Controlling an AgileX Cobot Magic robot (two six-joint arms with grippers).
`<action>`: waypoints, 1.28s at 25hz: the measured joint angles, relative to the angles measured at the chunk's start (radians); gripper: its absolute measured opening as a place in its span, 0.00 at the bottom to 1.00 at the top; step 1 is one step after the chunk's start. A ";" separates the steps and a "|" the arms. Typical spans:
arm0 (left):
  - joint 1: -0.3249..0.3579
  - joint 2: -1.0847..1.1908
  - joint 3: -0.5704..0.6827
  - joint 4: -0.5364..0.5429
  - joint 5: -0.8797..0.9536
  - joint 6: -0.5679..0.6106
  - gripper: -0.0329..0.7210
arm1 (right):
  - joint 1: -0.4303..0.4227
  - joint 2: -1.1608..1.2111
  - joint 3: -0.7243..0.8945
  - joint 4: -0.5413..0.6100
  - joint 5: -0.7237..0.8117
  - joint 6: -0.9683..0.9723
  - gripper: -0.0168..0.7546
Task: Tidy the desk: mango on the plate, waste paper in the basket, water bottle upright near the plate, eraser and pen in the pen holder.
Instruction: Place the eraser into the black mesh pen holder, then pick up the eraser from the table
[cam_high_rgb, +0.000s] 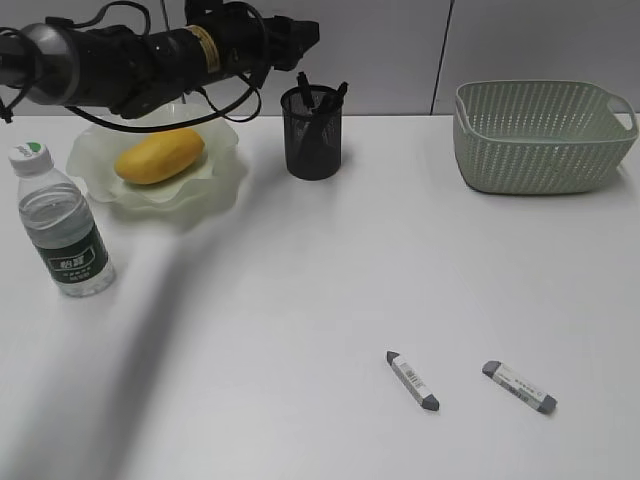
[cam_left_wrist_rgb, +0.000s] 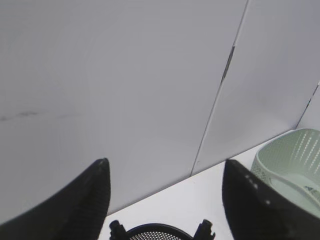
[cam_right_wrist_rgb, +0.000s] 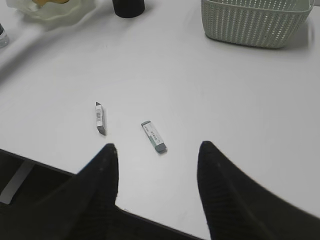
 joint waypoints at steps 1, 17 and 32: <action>0.000 -0.005 0.000 0.000 0.004 -0.019 0.74 | 0.000 0.000 0.000 0.000 0.000 0.000 0.56; -0.014 -1.038 0.862 0.167 0.535 -0.199 0.43 | 0.000 0.000 0.000 0.000 0.000 0.001 0.56; -0.093 -1.856 1.076 -0.626 1.474 0.631 0.38 | 0.000 0.000 0.000 0.000 0.000 0.001 0.55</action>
